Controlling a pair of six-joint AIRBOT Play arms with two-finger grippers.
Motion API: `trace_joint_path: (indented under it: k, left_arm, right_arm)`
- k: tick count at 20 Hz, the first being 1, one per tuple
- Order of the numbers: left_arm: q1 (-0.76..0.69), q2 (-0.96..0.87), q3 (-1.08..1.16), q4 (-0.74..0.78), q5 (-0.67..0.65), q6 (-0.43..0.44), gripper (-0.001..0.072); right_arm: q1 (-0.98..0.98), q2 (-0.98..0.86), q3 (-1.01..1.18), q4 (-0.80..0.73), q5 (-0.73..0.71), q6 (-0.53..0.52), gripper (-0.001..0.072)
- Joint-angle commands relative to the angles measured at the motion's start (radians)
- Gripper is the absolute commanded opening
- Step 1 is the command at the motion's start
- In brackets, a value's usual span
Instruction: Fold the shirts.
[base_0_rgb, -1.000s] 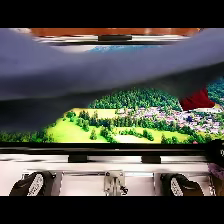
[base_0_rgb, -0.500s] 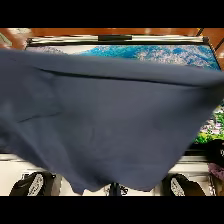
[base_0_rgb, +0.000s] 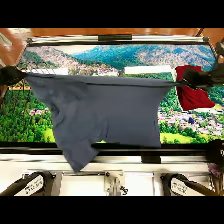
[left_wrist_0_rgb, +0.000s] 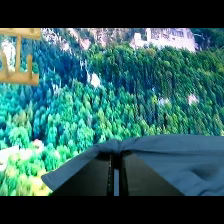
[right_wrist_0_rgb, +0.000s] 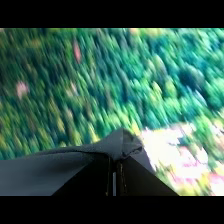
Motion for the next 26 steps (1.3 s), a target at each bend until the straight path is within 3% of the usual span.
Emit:
trace_joint_path:
  k: [1, 4, 7, 8, 9, 10, 11, 14, 15, 17, 20, 22, 26]
  left_arm:
    - [-0.085, -0.163, -0.018, -0.019, 0.257, 0.010, 0.0033]
    - [-0.126, -0.280, -0.018, -0.080, 0.322, 0.010, 0.0034]
    - [-0.150, -0.368, -0.018, -0.105, 0.266, -0.008, 0.0040]
    - [-0.152, -0.388, -0.018, -0.105, 0.230, -0.046, 0.0114]
    - [-0.152, -0.403, -0.018, -0.105, 0.183, -0.106, 0.0309]
    - [-0.145, -0.406, -0.018, -0.105, 0.126, -0.152, 0.0564]
    - [-0.124, -0.400, -0.010, -0.100, 0.039, -0.182, 0.0673]
    - [-0.008, -0.385, 0.046, -0.016, -0.294, -0.238, 0.0639]
    - [0.039, -0.375, 0.046, 0.025, -0.414, -0.230, 0.0529]
    - [0.113, -0.344, 0.000, 0.110, -0.571, -0.209, 0.0503]
    - [0.193, -0.233, -0.239, 0.087, -0.534, -0.155, 0.0512]
    - [0.220, -0.173, -0.413, 0.060, -0.455, -0.111, 0.0512]
    - [0.233, -0.150, -0.599, -0.082, -0.364, 0.080, 0.0511]
  right_arm:
    - [0.023, -0.156, -0.021, 0.166, 0.327, 0.023, 0.0066]
    - [0.100, -0.245, -0.021, 0.132, 0.433, 0.023, 0.0066]
    - [0.153, -0.323, -0.021, 0.119, 0.413, 0.043, 0.0067]
    - [0.167, -0.340, -0.021, 0.121, 0.388, 0.060, 0.0095]
    - [0.177, -0.346, -0.021, 0.129, 0.372, 0.064, 0.0280]
    - [0.183, -0.338, -0.021, 0.141, 0.353, 0.046, 0.0587]
    - [0.180, -0.315, -0.021, 0.145, 0.324, 0.023, 0.0613]
    - [0.118, -0.201, -0.021, 0.070, 0.163, 0.002, 0.0613]
    - [0.091, -0.168, -0.021, 0.000, 0.063, 0.002, 0.0612]
    - [0.036, -0.134, -0.032, -0.113, -0.158, -0.029, 0.0612]
    - [-0.056, -0.103, -0.146, -0.051, -0.367, -0.114, 0.0611]
    - [-0.095, -0.068, -0.258, 0.015, -0.385, -0.130, 0.0611]
    - [-0.106, -0.035, -0.362, 0.044, -0.376, -0.172, 0.0611]
